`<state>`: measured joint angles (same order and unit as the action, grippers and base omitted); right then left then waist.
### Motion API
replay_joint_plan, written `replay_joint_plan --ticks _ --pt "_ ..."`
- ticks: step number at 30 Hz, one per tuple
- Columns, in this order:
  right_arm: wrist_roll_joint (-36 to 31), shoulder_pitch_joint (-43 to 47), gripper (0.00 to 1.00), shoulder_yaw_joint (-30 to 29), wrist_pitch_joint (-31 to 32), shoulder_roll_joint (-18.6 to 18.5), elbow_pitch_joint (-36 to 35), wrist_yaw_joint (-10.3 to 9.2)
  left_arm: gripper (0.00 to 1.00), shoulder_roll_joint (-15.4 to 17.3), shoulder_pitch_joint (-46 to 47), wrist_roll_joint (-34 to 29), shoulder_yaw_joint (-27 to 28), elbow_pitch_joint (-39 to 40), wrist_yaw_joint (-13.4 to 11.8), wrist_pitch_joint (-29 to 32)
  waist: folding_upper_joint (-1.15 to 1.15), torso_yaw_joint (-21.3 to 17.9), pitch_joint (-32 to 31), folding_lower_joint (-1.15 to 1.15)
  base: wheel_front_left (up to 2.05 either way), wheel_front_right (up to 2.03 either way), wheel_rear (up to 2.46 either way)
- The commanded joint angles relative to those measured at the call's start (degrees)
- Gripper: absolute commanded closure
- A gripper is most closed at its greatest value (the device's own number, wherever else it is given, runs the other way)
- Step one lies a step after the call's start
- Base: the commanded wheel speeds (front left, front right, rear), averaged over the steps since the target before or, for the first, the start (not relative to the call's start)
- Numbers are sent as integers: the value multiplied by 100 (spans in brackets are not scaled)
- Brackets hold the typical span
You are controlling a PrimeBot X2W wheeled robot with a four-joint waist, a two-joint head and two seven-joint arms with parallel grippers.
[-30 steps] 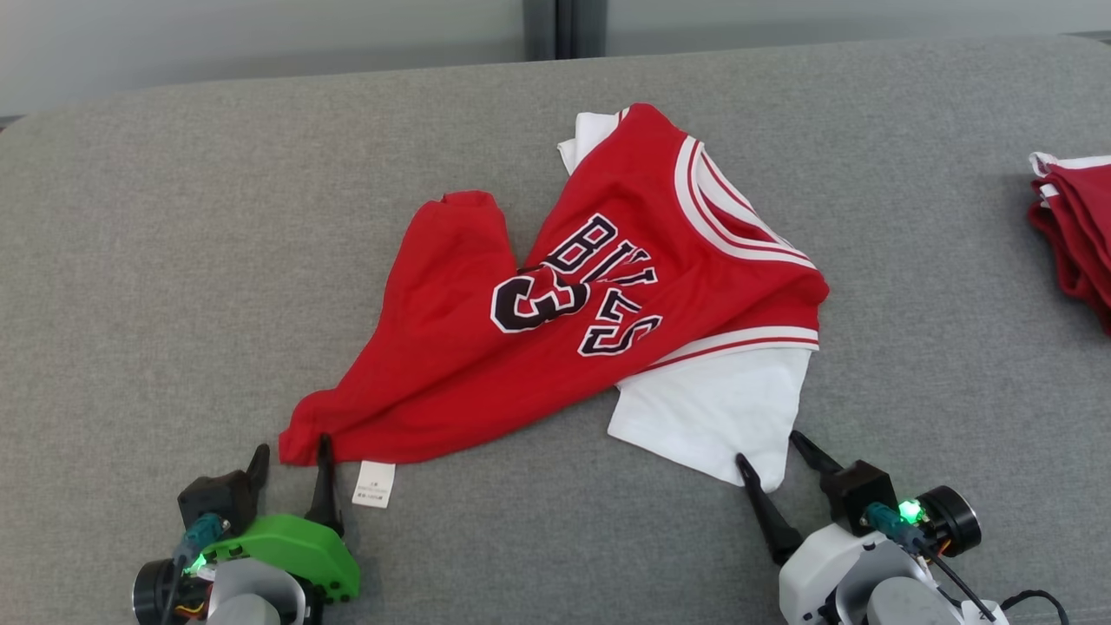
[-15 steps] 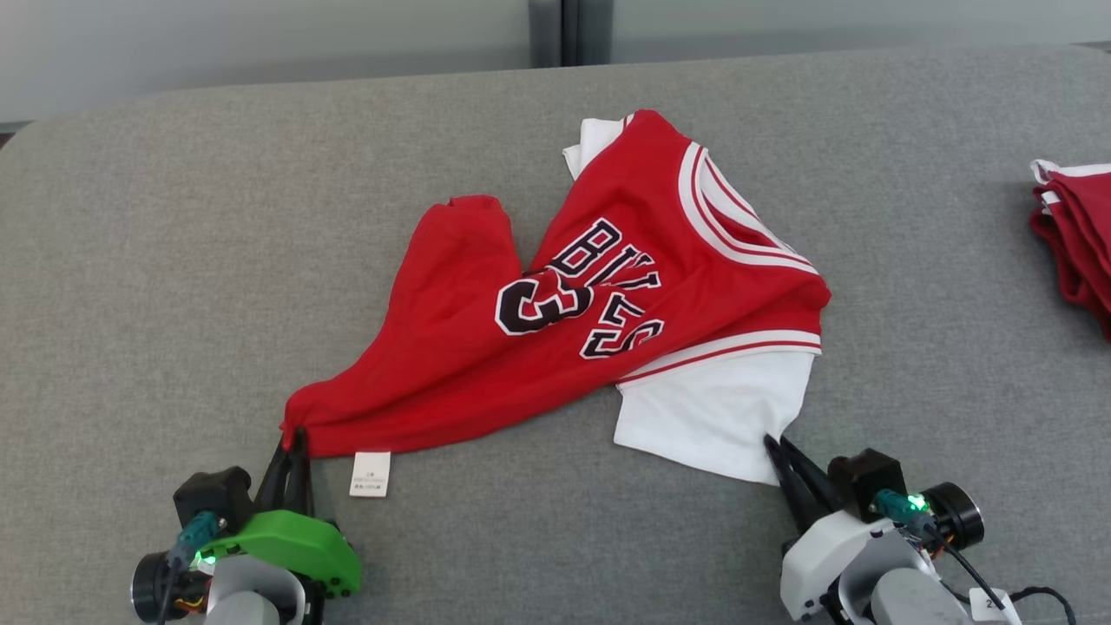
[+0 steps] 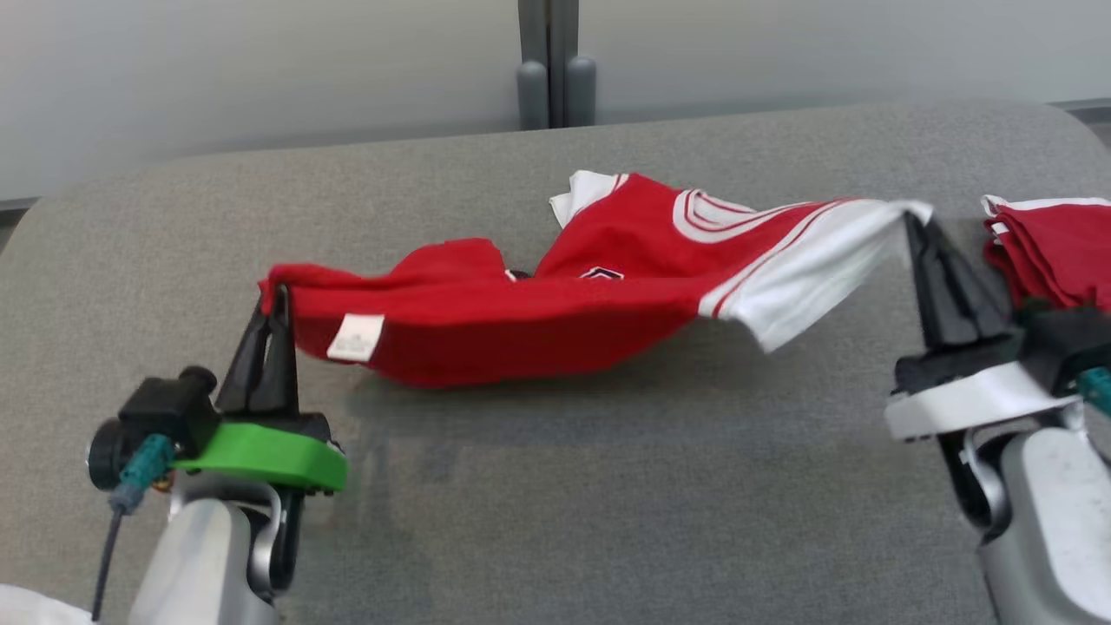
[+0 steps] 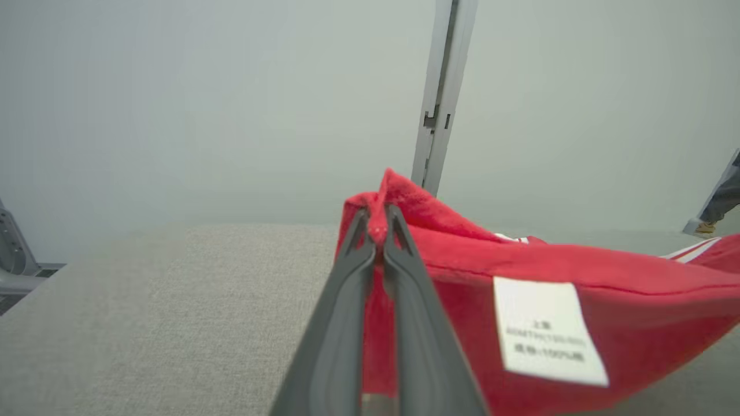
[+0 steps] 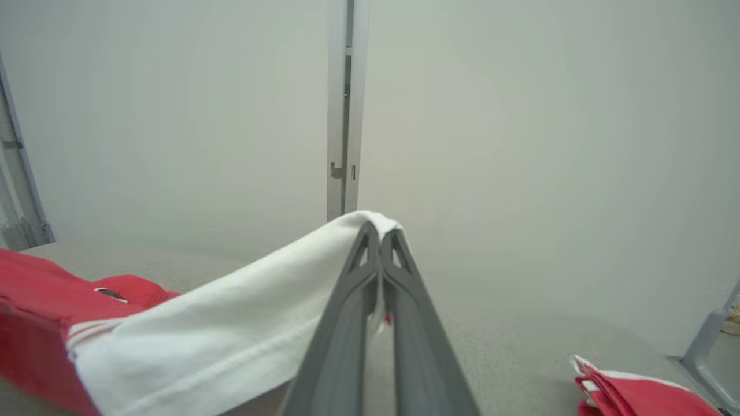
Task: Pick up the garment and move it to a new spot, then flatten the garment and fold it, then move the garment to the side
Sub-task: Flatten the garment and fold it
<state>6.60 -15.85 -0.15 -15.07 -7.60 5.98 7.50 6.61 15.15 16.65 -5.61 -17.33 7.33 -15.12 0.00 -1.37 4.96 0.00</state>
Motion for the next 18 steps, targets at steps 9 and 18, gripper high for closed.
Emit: replay_joint_plan --ticks 9,18 --pt "235 -1340 100 -172 -12 -1065 -546 -4 100 1071 1553 663 -707 840 21 593 0 -99 -387 0 0 0 0" --pt "198 -3098 100 265 375 -1873 170 -6 100 1351 2934 990 -892 724 21 1474 0 -37 144 0 0 0 0"
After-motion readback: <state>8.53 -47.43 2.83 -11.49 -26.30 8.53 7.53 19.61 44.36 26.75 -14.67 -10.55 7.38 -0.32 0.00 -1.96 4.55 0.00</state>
